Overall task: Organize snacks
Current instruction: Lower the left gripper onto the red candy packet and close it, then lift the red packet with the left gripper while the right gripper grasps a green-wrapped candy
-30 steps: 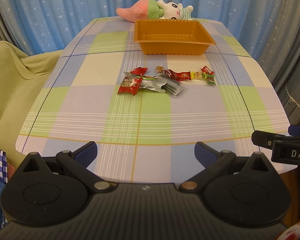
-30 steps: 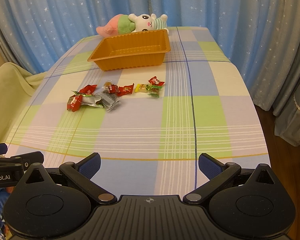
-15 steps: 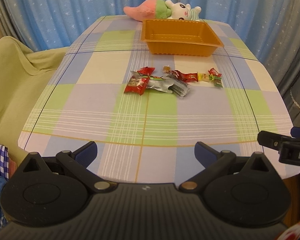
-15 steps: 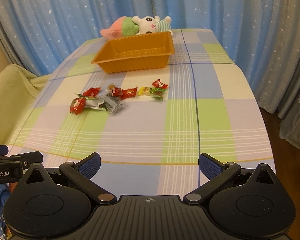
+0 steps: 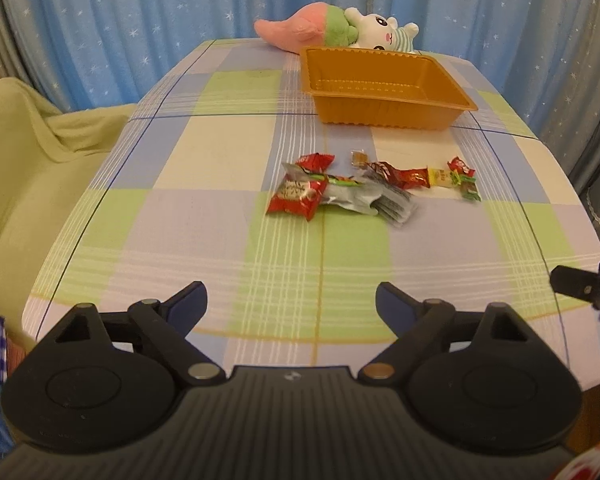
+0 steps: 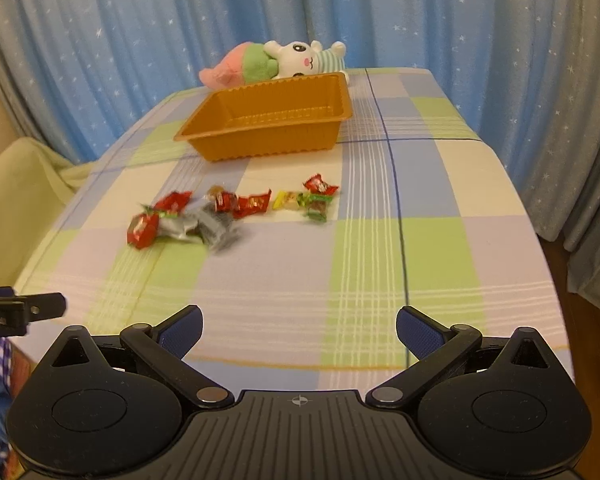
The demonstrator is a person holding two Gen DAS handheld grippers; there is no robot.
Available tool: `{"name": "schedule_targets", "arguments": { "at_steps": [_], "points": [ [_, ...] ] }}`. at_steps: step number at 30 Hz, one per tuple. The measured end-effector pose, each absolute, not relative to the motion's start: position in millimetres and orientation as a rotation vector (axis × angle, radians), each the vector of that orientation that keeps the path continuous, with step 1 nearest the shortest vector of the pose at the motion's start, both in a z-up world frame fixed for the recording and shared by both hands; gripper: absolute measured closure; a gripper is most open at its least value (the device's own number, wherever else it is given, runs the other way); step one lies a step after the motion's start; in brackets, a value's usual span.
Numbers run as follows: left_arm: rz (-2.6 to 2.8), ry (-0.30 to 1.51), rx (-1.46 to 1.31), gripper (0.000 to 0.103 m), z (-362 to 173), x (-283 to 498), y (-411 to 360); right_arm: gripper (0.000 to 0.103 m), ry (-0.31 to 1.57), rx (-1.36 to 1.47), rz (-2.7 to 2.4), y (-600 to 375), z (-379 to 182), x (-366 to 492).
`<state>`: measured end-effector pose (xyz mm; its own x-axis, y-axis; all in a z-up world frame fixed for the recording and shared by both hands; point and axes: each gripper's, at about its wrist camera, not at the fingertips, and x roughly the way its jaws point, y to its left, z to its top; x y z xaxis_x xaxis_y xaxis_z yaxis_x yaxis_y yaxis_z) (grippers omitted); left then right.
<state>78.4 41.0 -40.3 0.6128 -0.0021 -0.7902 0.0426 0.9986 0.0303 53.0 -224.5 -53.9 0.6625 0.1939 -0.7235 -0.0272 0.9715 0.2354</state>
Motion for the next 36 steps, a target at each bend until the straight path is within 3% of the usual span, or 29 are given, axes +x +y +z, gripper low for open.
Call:
{"name": "schedule_targets", "arguments": {
  "at_steps": [8, 20, 36],
  "points": [
    [-0.133, 0.881, 0.125, 0.031, -66.8, 134.9, 46.8, 0.000, 0.725, 0.301, 0.060, -227.5, -58.0, 83.9],
    [-0.286, 0.896, 0.250, 0.062, -105.1, 198.7, 45.3, 0.000, 0.776, 0.330, -0.055, -219.8, -66.5, 127.3],
    [-0.249, 0.894, 0.292, 0.062, -125.4, 219.2, 33.1, 0.000, 0.871, 0.269, -0.034, -220.3, -84.5, 162.7]
  ]
}}
